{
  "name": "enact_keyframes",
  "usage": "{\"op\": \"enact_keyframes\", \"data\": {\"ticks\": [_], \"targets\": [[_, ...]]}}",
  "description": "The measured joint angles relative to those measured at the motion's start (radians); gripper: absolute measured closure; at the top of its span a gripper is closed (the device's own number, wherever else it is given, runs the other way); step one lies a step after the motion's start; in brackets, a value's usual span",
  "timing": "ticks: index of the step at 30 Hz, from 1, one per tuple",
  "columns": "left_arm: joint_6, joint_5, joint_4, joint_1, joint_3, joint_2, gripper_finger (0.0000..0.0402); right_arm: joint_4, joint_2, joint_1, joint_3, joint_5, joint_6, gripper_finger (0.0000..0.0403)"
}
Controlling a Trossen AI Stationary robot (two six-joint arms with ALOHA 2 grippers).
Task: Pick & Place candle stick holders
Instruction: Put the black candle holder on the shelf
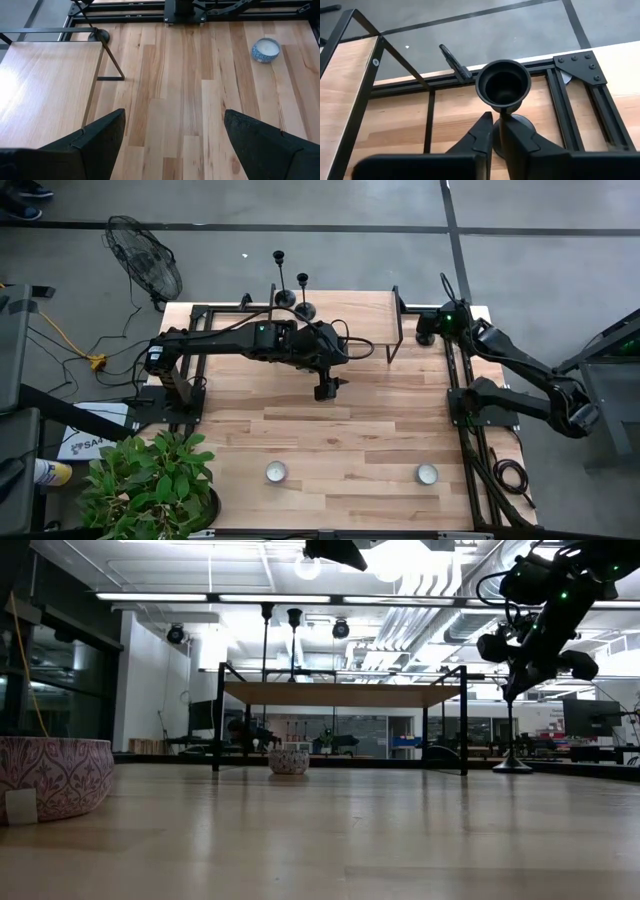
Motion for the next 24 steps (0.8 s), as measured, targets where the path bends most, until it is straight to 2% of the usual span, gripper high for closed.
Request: {"op": "enact_keyframes", "data": {"ticks": [3,6,12,18,22,24], "targets": [[0.000,0.000,0.000,0.000,0.000,0.000,0.0067,-0.015,0.000,0.000,0.000,0.000,0.012,0.0374],[0.000,0.000,0.000,0.000,0.000,0.000,0.0067,-0.038,0.000,0.000,0.000,0.000,0.016,0.0355],[0.000,-0.001,0.000,0.000,0.000,0.000,0.0067,-0.045,0.000,0.000,0.000,-0.003,0.018,0.0269],[0.000,-0.001,0.000,0.000,0.000,0.000,0.0067,0.044,0.016,-0.003,0.000,0.049,-0.023,0.0183],[0.001,-0.004,0.000,0.000,0.000,0.000,0.0067,0.101,0.078,-0.031,0.000,0.001,-0.056,0.0166],[0.001,-0.004,0.000,0.000,0.000,0.000,0.0067,0.102,0.104,-0.034,0.000,0.021,-0.056,0.0165]]}}
